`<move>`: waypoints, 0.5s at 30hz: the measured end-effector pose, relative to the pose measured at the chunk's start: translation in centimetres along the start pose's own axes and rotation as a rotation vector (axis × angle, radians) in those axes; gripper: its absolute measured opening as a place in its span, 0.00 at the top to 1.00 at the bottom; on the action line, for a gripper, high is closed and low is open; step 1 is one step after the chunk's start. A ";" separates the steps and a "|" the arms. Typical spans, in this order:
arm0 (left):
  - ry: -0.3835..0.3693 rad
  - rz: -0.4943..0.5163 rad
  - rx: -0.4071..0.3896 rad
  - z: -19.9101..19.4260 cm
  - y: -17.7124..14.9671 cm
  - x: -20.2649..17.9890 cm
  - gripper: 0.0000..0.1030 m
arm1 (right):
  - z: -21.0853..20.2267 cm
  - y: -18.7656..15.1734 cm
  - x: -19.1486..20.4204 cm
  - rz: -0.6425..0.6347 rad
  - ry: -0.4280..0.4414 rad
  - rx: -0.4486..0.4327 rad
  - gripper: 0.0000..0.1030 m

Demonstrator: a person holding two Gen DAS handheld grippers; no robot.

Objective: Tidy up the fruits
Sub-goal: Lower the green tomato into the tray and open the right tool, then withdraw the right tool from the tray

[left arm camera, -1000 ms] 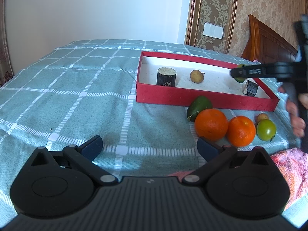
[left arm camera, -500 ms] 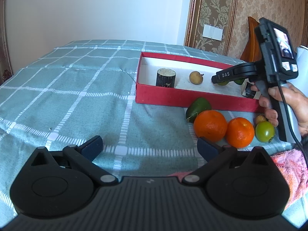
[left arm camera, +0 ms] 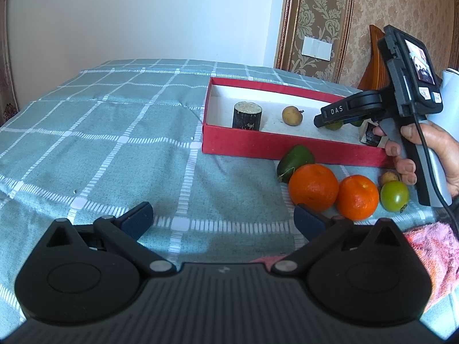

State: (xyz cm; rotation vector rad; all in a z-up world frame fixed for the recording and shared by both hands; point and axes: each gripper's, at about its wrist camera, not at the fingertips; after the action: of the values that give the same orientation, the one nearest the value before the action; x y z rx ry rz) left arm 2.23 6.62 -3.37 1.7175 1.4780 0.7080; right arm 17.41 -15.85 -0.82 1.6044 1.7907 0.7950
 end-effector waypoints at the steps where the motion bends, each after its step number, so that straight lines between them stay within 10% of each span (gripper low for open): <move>1: 0.000 0.000 0.000 0.0 0.0 0.0 0.00 | -0.1 0.0 -0.1 0.002 -0.003 0.000 0.54; 15: 0.000 0.000 0.000 0.0 0.0 0.0 0.00 | -3.8 -1.4 -0.7 -0.016 -0.008 -0.071 0.36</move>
State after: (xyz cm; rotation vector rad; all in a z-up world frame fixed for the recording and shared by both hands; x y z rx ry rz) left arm 2.24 6.63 -3.37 1.7180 1.4782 0.7080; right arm 13.66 -16.85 0.60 1.5436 1.7478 0.8348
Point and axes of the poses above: each gripper's, at about its wrist camera, not at the fingertips, and z roughly the way its jaws point, x to its left, y to its top, and after that the axes turned 2 degrees about z, right-handed
